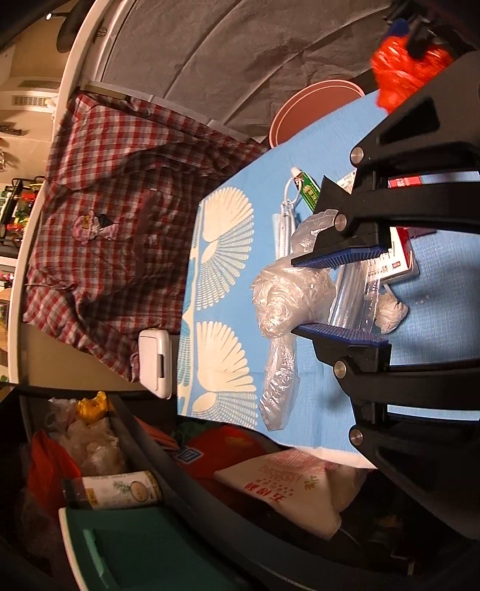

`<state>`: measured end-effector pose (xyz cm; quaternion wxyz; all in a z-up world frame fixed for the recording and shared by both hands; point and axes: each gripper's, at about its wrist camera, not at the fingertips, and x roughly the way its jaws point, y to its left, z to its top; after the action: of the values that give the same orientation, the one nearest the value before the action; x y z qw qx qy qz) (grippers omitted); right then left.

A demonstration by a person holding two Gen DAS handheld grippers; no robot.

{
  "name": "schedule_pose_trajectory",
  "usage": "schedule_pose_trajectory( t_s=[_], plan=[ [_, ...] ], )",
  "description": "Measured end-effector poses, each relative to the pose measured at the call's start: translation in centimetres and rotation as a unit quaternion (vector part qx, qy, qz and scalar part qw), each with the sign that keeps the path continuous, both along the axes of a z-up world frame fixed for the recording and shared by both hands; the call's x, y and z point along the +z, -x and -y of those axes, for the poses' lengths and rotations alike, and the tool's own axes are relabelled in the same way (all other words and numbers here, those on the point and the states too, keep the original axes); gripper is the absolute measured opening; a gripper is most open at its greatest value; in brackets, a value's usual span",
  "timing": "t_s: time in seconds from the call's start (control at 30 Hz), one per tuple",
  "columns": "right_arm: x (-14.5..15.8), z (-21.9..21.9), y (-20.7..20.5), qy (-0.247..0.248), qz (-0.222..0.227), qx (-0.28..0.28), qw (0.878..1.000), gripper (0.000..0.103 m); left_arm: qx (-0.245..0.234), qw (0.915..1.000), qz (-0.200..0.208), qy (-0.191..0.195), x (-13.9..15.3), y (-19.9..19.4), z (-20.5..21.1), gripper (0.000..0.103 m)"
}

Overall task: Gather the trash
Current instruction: 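Carry the red bag with the right tool into the pink bucket while the left tool grasps clear plastic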

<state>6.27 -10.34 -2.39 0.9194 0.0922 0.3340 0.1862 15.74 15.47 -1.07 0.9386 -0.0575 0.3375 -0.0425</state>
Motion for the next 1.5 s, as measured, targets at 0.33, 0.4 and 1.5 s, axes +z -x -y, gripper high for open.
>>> schedule_pose_trajectory(
  t_s=[0.33, 0.4, 1.5],
  plan=[
    [8.2, 3.4, -3.7, 0.016, 0.059, -0.032, 0.998, 0.04, 0.019, 0.9996, 0.023, -0.002, 2.1, 1.2, 0.6, 0.03],
    [9.4, 4.0, -4.3, 0.019, 0.067, -0.036, 0.997, 0.04, 0.021, 0.9994, 0.027, -0.004, 2.5, 1.4, 0.8, 0.03],
    [9.6, 9.7, -9.2, 0.082, 0.099, -0.071, 0.989, 0.04, -0.002, 0.9991, 0.042, -0.009, 4.5, 1.6, 6.9, 0.03]
  ],
)
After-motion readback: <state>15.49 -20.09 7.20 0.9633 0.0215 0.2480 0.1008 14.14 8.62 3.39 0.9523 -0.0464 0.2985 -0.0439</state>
